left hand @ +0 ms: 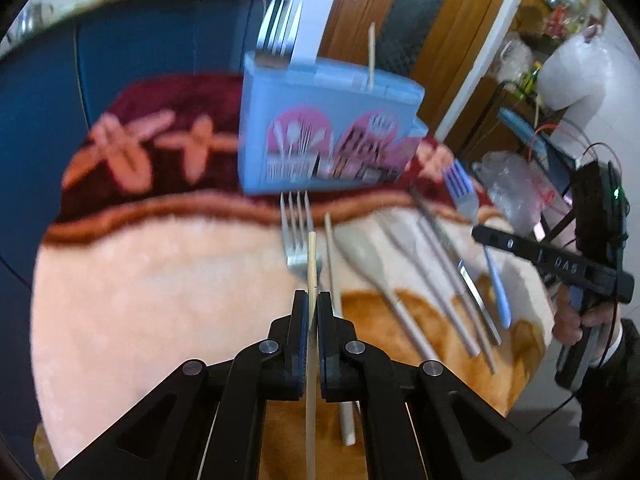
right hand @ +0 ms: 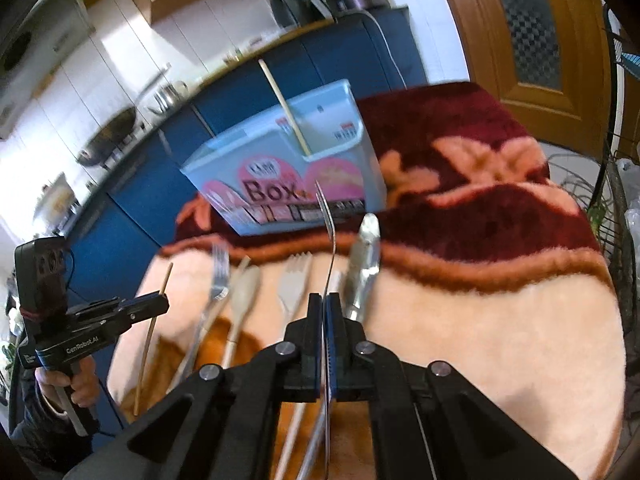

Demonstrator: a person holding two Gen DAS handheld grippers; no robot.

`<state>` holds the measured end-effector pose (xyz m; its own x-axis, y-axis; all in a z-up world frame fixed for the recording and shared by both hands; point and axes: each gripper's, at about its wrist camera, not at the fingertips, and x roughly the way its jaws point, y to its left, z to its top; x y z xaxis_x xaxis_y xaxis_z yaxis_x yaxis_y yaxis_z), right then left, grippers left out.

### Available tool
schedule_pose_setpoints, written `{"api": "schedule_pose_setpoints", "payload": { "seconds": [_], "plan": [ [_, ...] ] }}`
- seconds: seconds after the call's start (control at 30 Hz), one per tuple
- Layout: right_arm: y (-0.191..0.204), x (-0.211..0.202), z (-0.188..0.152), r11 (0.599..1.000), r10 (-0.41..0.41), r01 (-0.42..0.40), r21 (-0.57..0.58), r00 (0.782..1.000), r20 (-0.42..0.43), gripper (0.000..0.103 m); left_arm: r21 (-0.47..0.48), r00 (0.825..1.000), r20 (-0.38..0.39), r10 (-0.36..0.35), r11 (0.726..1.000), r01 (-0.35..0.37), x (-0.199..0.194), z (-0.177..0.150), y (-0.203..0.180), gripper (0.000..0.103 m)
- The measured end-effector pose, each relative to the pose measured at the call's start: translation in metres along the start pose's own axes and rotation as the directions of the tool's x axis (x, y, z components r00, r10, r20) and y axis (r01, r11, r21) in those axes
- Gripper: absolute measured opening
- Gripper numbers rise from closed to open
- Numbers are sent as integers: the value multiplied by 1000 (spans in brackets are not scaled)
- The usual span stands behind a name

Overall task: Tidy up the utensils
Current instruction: 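Grasp a chopstick with the left tool while the right tool grasps a steel fork, then lift the chopstick and fork and carry both over the caddy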

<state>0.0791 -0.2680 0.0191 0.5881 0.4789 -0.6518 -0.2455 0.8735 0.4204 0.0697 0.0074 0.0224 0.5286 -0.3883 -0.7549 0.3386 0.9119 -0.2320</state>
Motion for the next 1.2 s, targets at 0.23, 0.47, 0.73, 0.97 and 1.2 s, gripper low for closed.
{"api": "schedule_pose_setpoints", "payload": {
  "seconds": [0.23, 0.47, 0.73, 0.97, 1.2],
  "plan": [
    [14, -20, 7, 998, 51, -47, -31, 983, 174, 4, -23, 982, 187, -19, 999, 23, -24, 28, -11, 4],
    [23, -25, 20, 994, 104, -92, -58, 959, 262, 4, -50, 930, 368, -22, 998, 43, -35, 70, -18, 4],
    [24, -19, 24, 991, 116, -92, -98, 952, 284, 4, -90, 917, 395, 50, 996, -16, -22, 99, -8, 4],
    [19, -14, 31, 991, 113, -88, -100, 951, 289, 4, -106, 919, 387, 81, 993, -43, -9, 110, 12, 4],
    [17, -11, 34, 991, 111, -86, -102, 952, 284, 4, -81, 911, 400, 98, 994, -71, 2, 131, 11, 4]
  ]
}}
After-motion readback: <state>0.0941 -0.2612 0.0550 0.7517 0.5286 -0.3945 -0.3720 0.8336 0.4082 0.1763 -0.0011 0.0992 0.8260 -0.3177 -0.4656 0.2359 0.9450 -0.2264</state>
